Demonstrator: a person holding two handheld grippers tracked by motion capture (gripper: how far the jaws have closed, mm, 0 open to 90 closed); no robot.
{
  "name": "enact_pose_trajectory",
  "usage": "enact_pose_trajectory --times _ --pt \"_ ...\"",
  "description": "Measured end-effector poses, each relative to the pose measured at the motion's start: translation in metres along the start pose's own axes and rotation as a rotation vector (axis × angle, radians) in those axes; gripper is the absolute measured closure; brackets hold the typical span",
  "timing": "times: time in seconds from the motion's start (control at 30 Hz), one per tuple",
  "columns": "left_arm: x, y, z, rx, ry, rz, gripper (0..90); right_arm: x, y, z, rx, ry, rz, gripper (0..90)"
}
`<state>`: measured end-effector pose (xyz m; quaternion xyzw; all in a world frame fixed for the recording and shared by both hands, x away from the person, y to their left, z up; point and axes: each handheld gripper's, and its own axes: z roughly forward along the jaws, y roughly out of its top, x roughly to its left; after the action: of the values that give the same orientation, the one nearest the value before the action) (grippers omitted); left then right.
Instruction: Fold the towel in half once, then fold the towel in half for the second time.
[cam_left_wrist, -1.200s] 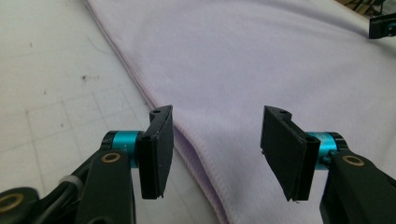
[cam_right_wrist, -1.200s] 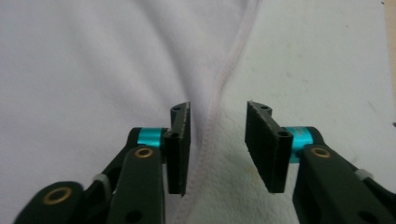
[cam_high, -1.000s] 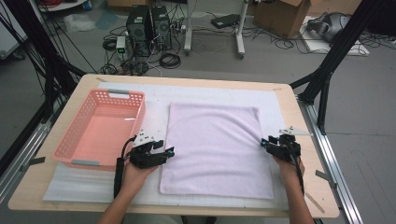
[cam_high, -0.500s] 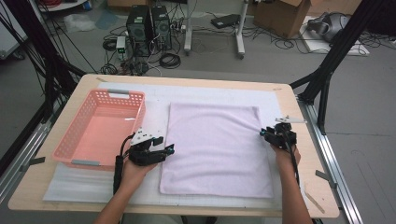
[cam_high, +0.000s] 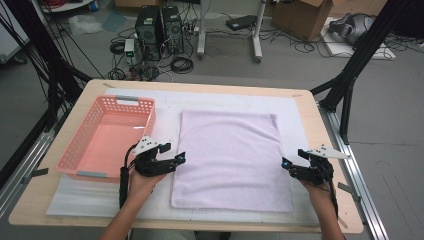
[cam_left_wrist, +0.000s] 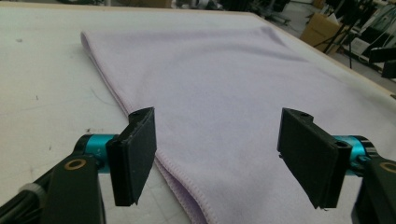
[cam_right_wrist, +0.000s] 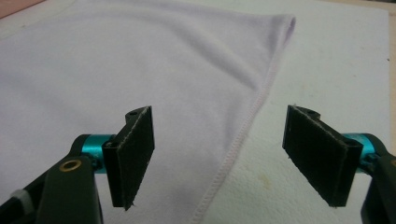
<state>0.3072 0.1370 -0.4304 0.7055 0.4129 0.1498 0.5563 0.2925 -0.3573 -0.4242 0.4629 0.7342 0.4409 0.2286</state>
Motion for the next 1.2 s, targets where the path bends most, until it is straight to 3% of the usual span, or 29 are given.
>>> enact_pose_trajectory --times 0.2,0.5,0.87,1.0,1.2 --pt "0.002 0.000 -0.003 -0.007 0.016 -0.009 20.4 0.003 0.001 0.000 -0.016 0.008 -0.009 22.8" --pt "0.002 0.001 -0.002 -0.004 0.011 -0.001 21.1 0.001 0.001 0.000 -0.015 0.007 -0.010 22.6" --pt "0.003 0.005 0.004 0.031 0.023 -0.040 26.3 -0.003 0.000 0.005 0.005 0.013 0.008 22.5" --pt "0.003 0.011 0.013 0.042 0.020 -0.045 26.3 -0.006 0.001 0.011 0.016 0.021 0.022 22.5" --pt "0.009 0.028 0.038 0.066 0.064 -0.070 28.8 -0.011 0.005 0.019 0.044 0.010 0.029 22.5"
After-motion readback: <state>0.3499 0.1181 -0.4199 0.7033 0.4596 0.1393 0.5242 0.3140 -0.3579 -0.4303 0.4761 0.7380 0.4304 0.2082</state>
